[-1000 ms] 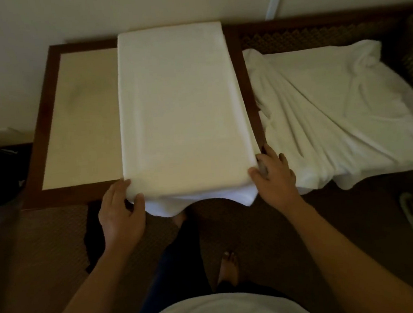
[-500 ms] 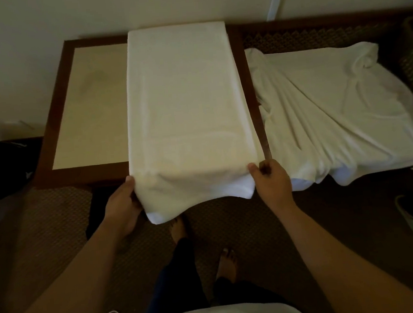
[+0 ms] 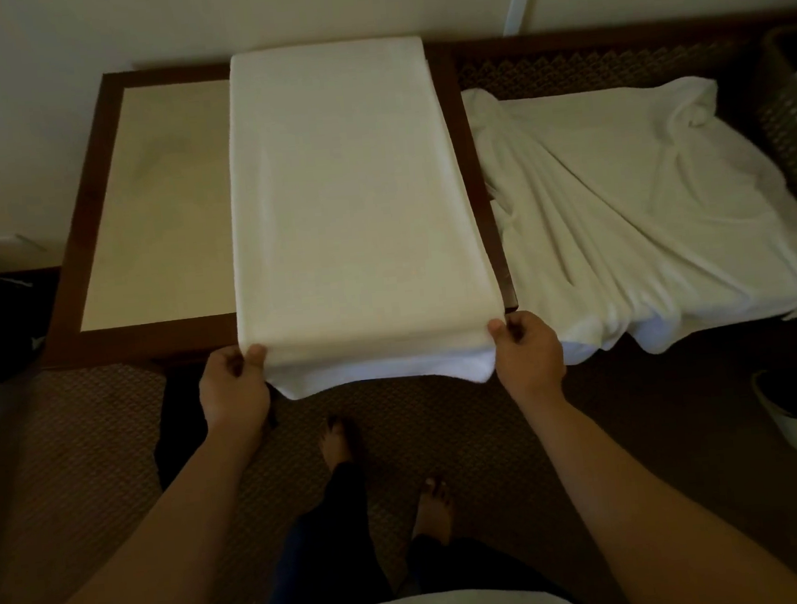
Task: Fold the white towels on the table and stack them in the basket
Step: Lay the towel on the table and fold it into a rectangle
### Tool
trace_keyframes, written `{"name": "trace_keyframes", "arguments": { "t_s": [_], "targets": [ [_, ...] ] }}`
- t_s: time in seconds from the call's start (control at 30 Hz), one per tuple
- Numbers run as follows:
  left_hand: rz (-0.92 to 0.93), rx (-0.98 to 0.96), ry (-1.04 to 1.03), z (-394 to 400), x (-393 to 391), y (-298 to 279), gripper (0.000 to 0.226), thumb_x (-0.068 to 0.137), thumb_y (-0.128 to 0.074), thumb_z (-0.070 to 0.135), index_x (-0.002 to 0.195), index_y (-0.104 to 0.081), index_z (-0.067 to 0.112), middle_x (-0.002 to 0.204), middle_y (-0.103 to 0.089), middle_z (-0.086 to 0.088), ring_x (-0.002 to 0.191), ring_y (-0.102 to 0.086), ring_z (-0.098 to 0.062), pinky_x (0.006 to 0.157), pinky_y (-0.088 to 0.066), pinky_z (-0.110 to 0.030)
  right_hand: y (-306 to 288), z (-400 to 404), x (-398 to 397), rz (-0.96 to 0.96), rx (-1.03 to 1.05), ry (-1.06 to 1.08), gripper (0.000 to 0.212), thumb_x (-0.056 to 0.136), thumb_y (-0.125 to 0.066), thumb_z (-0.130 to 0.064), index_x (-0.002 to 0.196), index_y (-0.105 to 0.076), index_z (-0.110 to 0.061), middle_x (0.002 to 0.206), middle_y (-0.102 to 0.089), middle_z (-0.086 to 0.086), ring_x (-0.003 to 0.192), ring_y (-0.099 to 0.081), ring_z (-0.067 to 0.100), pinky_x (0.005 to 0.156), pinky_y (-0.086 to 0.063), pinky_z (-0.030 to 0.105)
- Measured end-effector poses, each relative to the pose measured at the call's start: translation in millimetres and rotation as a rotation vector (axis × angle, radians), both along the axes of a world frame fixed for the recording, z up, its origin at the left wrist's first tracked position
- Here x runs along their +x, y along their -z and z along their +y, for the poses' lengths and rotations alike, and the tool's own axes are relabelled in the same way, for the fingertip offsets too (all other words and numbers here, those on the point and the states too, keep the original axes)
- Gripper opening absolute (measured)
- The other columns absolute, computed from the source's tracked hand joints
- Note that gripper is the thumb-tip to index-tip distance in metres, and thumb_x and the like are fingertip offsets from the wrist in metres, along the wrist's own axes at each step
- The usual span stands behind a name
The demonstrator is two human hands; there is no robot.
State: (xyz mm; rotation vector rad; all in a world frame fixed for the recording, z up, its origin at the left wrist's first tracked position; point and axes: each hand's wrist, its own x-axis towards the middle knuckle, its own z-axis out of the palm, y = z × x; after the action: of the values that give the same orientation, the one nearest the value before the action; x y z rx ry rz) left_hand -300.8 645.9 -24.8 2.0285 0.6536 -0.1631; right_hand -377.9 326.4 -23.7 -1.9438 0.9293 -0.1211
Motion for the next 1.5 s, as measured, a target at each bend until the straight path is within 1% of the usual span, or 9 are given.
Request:
{"name": "trace_keyframes", "arguments": {
  "t_s": [0.23, 0.37, 0.5, 0.67, 0.8, 0.97, 1.1, 1.37, 1.5],
  "targets": [
    [0.042, -0.419, -0.157, 9, 2, 6, 0.021, 0.101, -0.059, 0.036, 0.117, -0.066, 0.023, 0.123, -0.067, -0.002, 0.117, -0.063, -0.025, 0.105, -0.051, -0.048, 6, 4, 1, -0.057, 0.134, 0.064, 0.014, 0.097, -0.067, -0.03, 0.093, -0.062, -0.018, 0.086, -0.065, -0.001, 0.084, -0.061, 0.014, 0.085, -0.049, 0.035],
    [0.05, -0.515, -0.173, 9, 3, -5, 0.046, 0.105, -0.05, 0.047, 0.125, -0.068, 0.01, 0.127, -0.069, -0.005, 0.116, -0.067, -0.023, 0.098, -0.056, -0.039, 2, -5, -2, -0.089, 0.076, 0.001, 0.023, 0.094, -0.071, -0.034, 0.09, -0.068, -0.012, 0.085, -0.069, 0.001, 0.081, -0.063, 0.013, 0.077, -0.05, 0.023],
    [0.11, -0.591, -0.147, 11, 9, -14, 0.032, 0.105, -0.053, 0.041, 0.116, -0.07, 0.016, 0.117, -0.075, -0.002, 0.111, -0.069, -0.021, 0.098, -0.054, -0.042, -8, -8, 7, -0.034, 0.107, -0.066, 0.03, 0.096, -0.069, -0.035, 0.087, -0.064, -0.006, 0.08, -0.064, 0.004, 0.072, -0.056, 0.01, 0.068, -0.044, 0.022],
    [-0.014, -0.1, 0.0, 19, 7, -4, 0.032, 0.105, -0.053, 0.042, 0.117, -0.068, 0.016, 0.105, -0.068, -0.004, 0.099, -0.064, -0.026, 0.082, -0.053, -0.04, -5, -14, 8, -0.007, -0.053, -0.029, 0.02, 0.096, -0.065, -0.037, 0.08, -0.061, -0.026, 0.081, -0.064, -0.008, 0.084, -0.061, 0.017, 0.085, -0.048, 0.043],
    [-0.079, 0.012, -0.046, -4, -1, -5, 0.024, 0.107, -0.048, 0.041, 0.112, -0.061, 0.021, 0.1, -0.062, -0.001, 0.086, -0.058, -0.023, 0.071, -0.045, -0.037, 2, -4, 11, 0.013, -0.01, 0.046, 0.018, 0.099, -0.064, -0.032, 0.089, -0.064, -0.017, 0.082, -0.062, -0.009, 0.087, -0.06, 0.019, 0.095, -0.05, 0.047],
    [-0.071, -0.061, -0.123, -7, -3, 2, 0.033, 0.108, -0.044, 0.041, 0.124, -0.059, 0.016, 0.109, -0.058, -0.001, 0.097, -0.055, -0.022, 0.082, -0.043, -0.039, 7, -8, 2, -0.046, 0.1, -0.038, 0.027, 0.1, -0.063, -0.032, 0.085, -0.063, -0.009, 0.077, -0.062, 0.0, 0.072, -0.054, 0.011, 0.077, -0.048, 0.031],
    [-0.062, -0.111, -0.074, 1, -4, 8, 0.028, 0.107, -0.048, 0.043, 0.121, -0.056, 0.021, 0.099, -0.057, 0.007, 0.083, -0.054, -0.008, 0.067, -0.044, -0.029, 3, -7, -7, -0.144, 0.139, -0.11, 0.027, 0.103, -0.059, -0.023, 0.085, -0.06, -0.003, 0.075, -0.055, 0.003, 0.065, -0.046, 0.003, 0.063, -0.04, 0.014],
    [0.034, -0.371, -0.137, 11, 1, 19, 0.024, 0.104, -0.052, 0.044, 0.114, -0.065, 0.026, 0.12, -0.066, -0.004, 0.108, -0.063, -0.024, 0.094, -0.054, -0.045, 24, -7, 2, -0.041, 0.275, -0.113, 0.005, 0.098, -0.067, -0.018, 0.101, -0.063, -0.015, 0.09, -0.067, -0.001, 0.08, -0.061, 0.004, 0.073, -0.047, 0.019],
    [0.082, -0.486, -0.064, 14, 0, 19, 0.013, 0.106, -0.053, 0.027, 0.109, -0.066, 0.028, 0.116, -0.067, 0.0, 0.106, -0.064, -0.018, 0.09, -0.053, -0.039, 25, -3, 2, 0.0, 0.349, -0.206, 0.025, 0.092, -0.073, -0.011, 0.11, -0.065, -0.026, 0.099, -0.066, -0.017, 0.089, -0.062, -0.005, 0.073, -0.046, 0.011]
  ]
}}
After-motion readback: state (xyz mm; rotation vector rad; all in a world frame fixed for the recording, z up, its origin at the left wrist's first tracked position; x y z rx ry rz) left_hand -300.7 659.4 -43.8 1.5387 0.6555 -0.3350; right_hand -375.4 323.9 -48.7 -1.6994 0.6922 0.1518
